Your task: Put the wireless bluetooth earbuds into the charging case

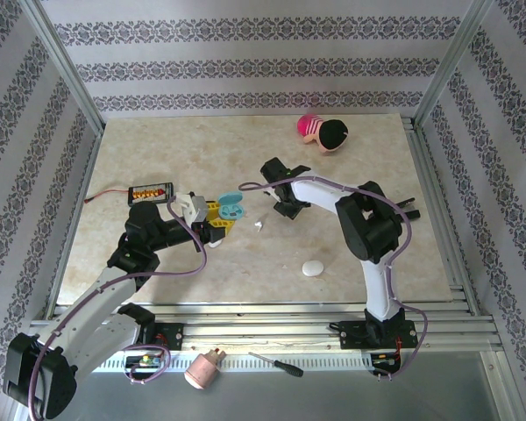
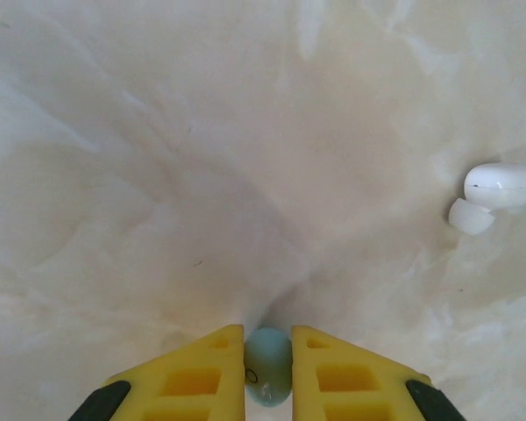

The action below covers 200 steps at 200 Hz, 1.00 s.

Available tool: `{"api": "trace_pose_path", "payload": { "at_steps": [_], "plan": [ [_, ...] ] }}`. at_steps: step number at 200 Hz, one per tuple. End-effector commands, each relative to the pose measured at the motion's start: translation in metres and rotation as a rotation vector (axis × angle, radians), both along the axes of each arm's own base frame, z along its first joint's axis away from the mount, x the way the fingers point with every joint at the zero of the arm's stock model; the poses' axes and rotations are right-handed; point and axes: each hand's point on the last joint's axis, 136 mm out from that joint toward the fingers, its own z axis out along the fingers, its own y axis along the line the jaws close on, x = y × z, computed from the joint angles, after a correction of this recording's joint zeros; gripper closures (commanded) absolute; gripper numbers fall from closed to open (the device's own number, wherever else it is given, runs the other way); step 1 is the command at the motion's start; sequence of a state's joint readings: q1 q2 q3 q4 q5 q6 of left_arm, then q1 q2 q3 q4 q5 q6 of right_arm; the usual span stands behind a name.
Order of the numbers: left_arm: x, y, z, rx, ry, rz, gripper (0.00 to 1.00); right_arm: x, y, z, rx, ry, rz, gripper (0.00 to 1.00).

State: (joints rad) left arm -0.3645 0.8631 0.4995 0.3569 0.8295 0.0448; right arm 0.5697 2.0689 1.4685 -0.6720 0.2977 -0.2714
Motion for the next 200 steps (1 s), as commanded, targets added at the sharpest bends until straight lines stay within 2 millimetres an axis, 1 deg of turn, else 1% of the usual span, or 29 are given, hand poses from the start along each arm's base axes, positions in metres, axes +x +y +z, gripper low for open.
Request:
{"api": "trace_pose_path", "payload": {
  "at_steps": [1,27,67,93,98,111,141,145,174,200],
  "plan": [
    [0.003,0.001,0.005,-0.002,-0.028,-0.001,0.7,-0.01,0.008,0.027,0.18,0.02,-0.075,0.85],
    [0.004,-0.001,0.004,-0.006,-0.031,-0.007,0.7,-0.021,0.012,0.049,0.408,0.071,-0.17,0.85],
    [0.011,-0.004,0.002,-0.016,-0.023,-0.016,0.7,-0.038,0.012,0.084,0.808,0.193,-0.345,0.86],
    [0.015,-0.007,0.0,-0.026,-0.024,-0.022,0.7,-0.045,0.014,0.1,1.037,0.271,-0.412,0.85],
    [0.015,-0.007,0.0,-0.028,-0.024,-0.026,0.7,-0.044,0.015,0.104,1.085,0.279,-0.423,0.86],
    [0.017,-0.008,-0.002,-0.031,-0.022,-0.027,0.7,-0.045,0.016,0.108,1.186,0.319,-0.46,0.86],
    [0.021,-0.01,-0.006,-0.043,-0.015,-0.03,0.7,-0.052,0.023,0.115,1.297,0.403,-0.474,0.83],
    [0.021,-0.011,-0.007,-0.044,-0.014,-0.032,0.7,-0.054,0.025,0.119,1.311,0.413,-0.465,0.83],
    [0.026,-0.012,-0.009,-0.054,-0.019,-0.03,0.7,-0.065,0.027,0.128,1.347,0.431,-0.474,0.84],
    [0.031,-0.014,-0.015,-0.065,-0.012,-0.029,0.7,-0.078,0.034,0.146,1.379,0.442,-0.461,0.84]
  ]
}}
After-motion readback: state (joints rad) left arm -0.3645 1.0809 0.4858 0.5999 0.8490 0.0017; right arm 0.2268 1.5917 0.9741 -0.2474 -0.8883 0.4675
